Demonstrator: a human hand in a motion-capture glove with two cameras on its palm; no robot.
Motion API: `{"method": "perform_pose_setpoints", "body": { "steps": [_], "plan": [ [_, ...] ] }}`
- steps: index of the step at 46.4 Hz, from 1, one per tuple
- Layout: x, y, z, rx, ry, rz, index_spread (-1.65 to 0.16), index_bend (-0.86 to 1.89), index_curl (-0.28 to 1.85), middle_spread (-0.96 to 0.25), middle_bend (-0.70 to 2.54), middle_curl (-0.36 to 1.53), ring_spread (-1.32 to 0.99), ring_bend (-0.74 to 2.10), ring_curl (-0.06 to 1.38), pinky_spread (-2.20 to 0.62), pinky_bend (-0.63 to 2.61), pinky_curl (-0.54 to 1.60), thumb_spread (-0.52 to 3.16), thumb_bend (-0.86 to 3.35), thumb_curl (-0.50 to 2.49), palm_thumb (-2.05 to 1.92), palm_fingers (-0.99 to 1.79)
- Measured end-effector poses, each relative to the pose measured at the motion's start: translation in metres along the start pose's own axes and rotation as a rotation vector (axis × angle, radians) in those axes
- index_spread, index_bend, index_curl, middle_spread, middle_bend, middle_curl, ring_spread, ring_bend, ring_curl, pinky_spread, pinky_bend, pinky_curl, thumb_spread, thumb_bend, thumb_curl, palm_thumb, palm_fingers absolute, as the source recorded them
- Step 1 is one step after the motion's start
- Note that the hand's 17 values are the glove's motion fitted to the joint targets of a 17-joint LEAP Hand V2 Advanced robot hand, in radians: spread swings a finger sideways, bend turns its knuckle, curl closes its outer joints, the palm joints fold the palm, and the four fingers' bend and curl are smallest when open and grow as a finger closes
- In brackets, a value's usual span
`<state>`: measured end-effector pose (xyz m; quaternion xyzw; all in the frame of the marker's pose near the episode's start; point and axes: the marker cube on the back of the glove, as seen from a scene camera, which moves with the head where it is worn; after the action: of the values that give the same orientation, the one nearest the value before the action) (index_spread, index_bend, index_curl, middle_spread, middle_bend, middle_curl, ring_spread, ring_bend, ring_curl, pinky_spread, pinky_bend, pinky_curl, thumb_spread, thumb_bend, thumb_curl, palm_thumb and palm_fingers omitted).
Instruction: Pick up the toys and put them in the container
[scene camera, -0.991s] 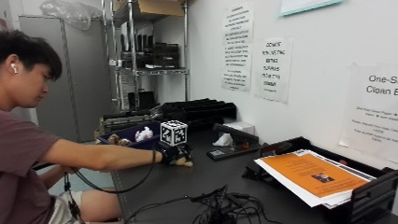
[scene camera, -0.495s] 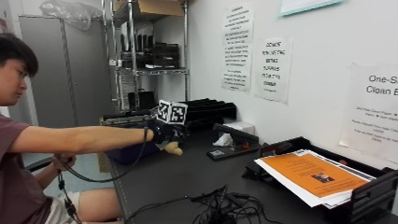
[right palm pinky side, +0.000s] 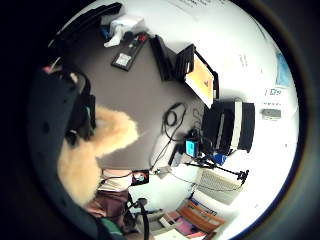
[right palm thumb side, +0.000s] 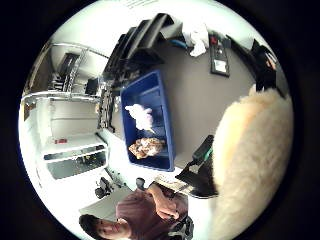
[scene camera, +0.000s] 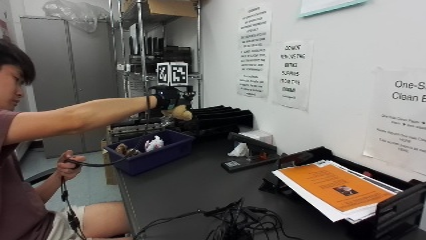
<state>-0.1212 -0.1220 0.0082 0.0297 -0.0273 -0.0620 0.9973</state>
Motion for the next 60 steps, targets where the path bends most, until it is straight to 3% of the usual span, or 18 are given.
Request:
{"method": "perform_pose_setpoints", "body": {
  "steps": [11,18,24,30,35,39,42,44,50,60],
  "plan": [
    [-0.085,-0.027,-0.029,0.052,-0.016,-0.106,-0.29,1.13,1.11,-0.28,1.22,0.89,-0.49,1.10,0.73,-0.28,1.06,0.60,0.73,0.00,0.86,0.59,0.66],
    [-0.171,-0.040,-0.027,0.053,-0.033,-0.246,-0.28,1.13,1.12,-0.27,1.23,0.90,-0.49,1.12,0.75,-0.28,1.08,0.61,0.72,-0.01,0.88,0.58,0.63],
    [-0.219,-0.038,-0.027,0.149,-0.161,-0.377,-0.28,1.13,1.13,-0.27,1.23,0.90,-0.48,1.12,0.76,-0.27,1.08,0.62,0.72,-0.01,0.90,0.58,0.60],
    [-0.237,-0.038,-0.014,0.041,-0.003,-0.415,-0.28,1.12,1.14,-0.27,1.21,0.90,-0.47,1.11,0.76,-0.27,1.09,0.63,0.73,-0.01,0.91,0.58,0.53],
    [-0.248,-0.045,-0.008,0.002,-0.006,-0.298,-0.28,1.05,1.13,-0.26,1.14,0.88,-0.45,1.09,0.77,-0.24,1.08,0.63,0.77,-0.02,0.91,0.55,0.34],
    [-0.256,-0.048,0.003,-0.151,-0.042,-0.215,-0.27,0.95,1.11,-0.26,1.07,0.86,-0.42,1.02,0.75,-0.21,1.10,0.63,0.84,-0.03,0.88,0.52,0.13],
    [-0.254,-0.045,0.013,-0.317,0.017,-0.130,-0.26,0.58,0.98,-0.21,0.61,0.71,-0.28,0.71,0.70,-0.12,1.30,0.66,1.02,-0.12,0.77,0.27,-0.68],
    [-0.250,-0.042,0.016,-0.364,0.063,-0.116,-0.26,0.36,0.89,-0.16,0.43,0.64,-0.22,0.54,0.64,-0.07,1.35,0.63,1.06,-0.12,0.71,0.15,-0.80],
    [-0.251,-0.042,0.013,-0.272,-0.012,-0.166,-0.26,0.03,0.65,-0.08,0.10,0.50,-0.07,0.22,0.51,0.02,1.27,0.58,1.09,-0.10,0.59,-0.06,-0.65],
    [-0.234,-0.033,-0.004,-0.215,0.027,-0.161,-0.24,0.04,0.44,-0.03,0.04,0.35,0.03,0.13,0.40,0.08,1.13,0.50,1.12,-0.08,0.45,-0.10,-0.51]
  ]
}}
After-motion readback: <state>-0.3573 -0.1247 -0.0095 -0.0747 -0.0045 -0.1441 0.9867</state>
